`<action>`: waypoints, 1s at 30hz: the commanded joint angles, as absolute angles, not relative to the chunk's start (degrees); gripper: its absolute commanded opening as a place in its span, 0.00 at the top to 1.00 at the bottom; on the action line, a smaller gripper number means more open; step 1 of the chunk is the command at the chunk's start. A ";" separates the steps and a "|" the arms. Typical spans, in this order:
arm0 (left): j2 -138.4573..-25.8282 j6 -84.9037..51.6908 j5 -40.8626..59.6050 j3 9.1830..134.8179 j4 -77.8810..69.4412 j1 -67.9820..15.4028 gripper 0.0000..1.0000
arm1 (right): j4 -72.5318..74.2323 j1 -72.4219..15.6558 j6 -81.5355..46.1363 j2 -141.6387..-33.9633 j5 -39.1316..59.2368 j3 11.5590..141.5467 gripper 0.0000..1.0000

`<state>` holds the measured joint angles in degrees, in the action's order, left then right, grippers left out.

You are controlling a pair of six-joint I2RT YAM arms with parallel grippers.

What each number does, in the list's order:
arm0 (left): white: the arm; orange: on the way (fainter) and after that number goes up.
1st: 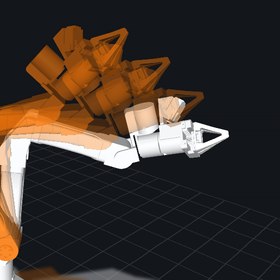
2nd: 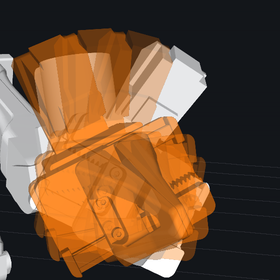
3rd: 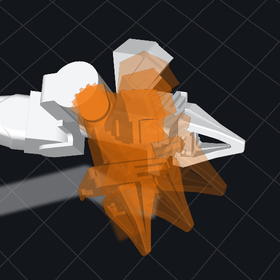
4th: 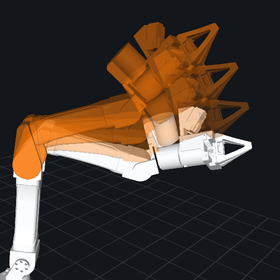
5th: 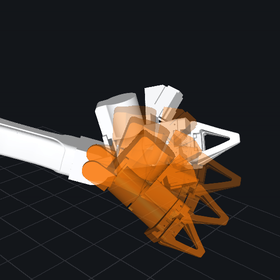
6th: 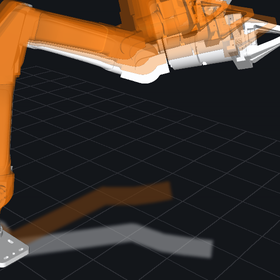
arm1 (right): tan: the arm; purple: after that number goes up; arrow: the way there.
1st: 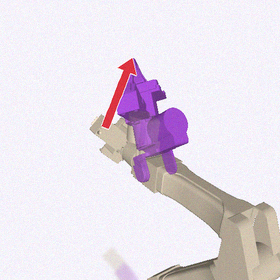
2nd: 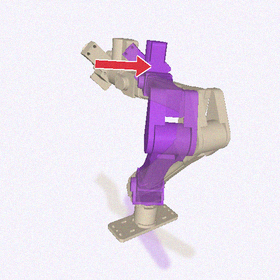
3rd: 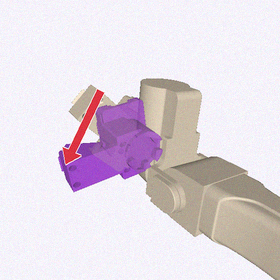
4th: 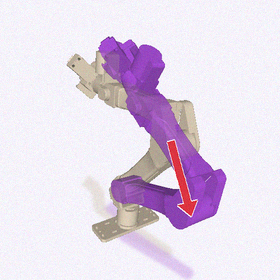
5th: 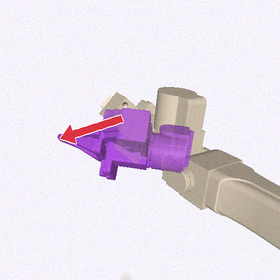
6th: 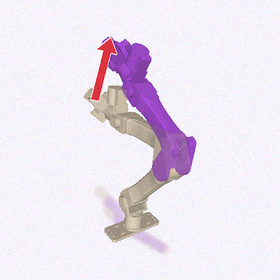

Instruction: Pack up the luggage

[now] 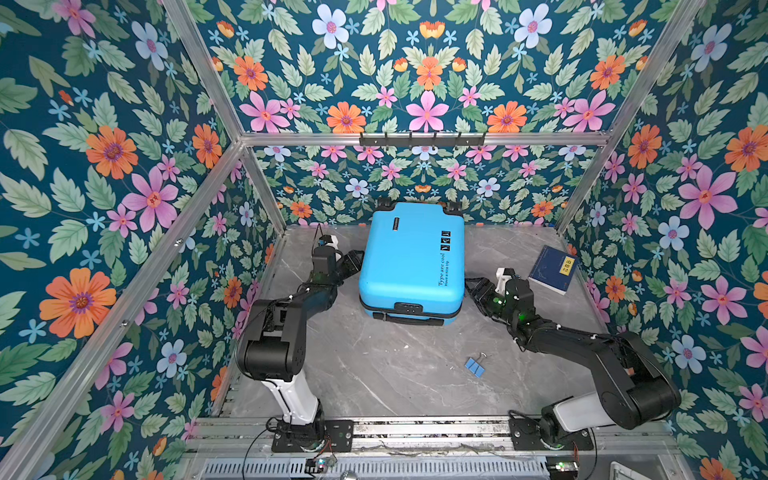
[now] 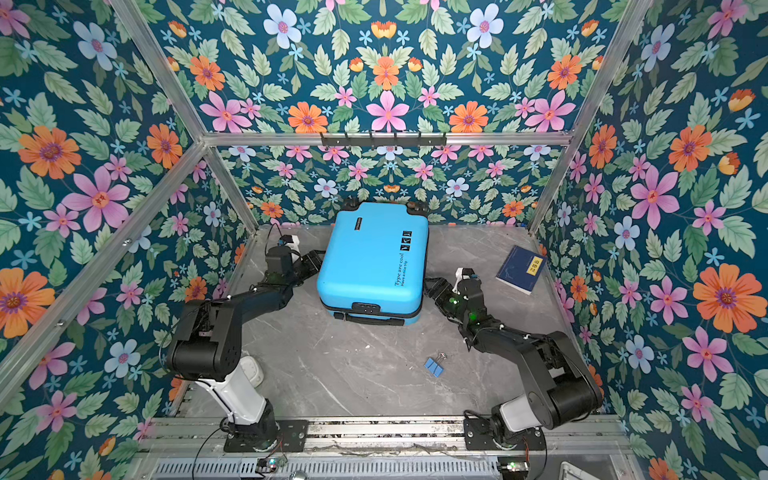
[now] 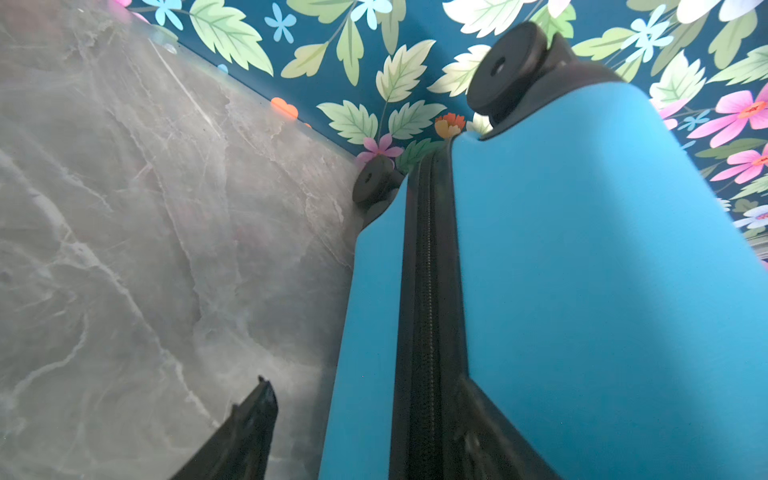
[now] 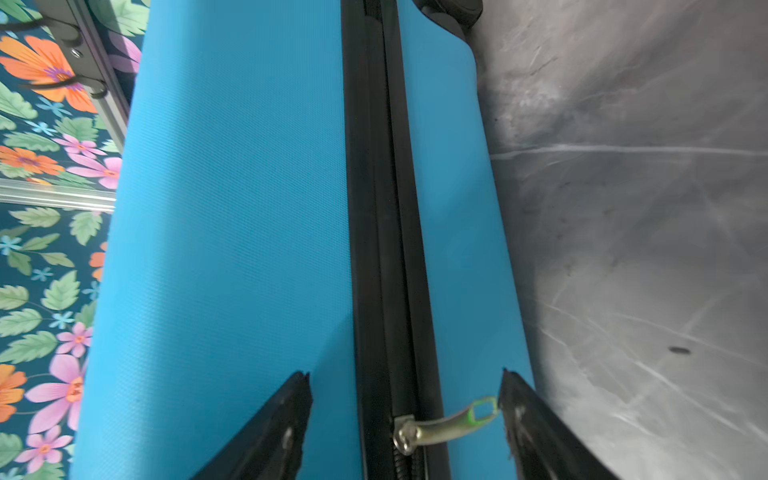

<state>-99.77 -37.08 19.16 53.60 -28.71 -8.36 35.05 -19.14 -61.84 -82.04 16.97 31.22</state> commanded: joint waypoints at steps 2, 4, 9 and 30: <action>-94.67 -35.24 22.09 49.87 -29.96 -9.27 0.29 | 22.85 -20.86 -53.88 -77.96 25.71 31.74 0.23; -90.06 -34.41 17.94 47.25 -27.52 -8.16 0.29 | 18.81 -20.37 -52.87 -75.85 23.60 31.71 0.21; -75.09 -29.14 10.94 40.17 -17.22 -7.65 0.30 | 10.21 -19.08 -49.22 -70.67 19.93 31.79 0.19; -33.30 -29.09 1.42 11.95 -1.40 -32.81 0.43 | 4.41 -18.79 -45.22 -69.74 19.42 33.75 0.27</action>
<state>-32.80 -28.62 6.37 13.78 2.57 -30.17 4.10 -18.79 -45.76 -69.95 19.31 33.39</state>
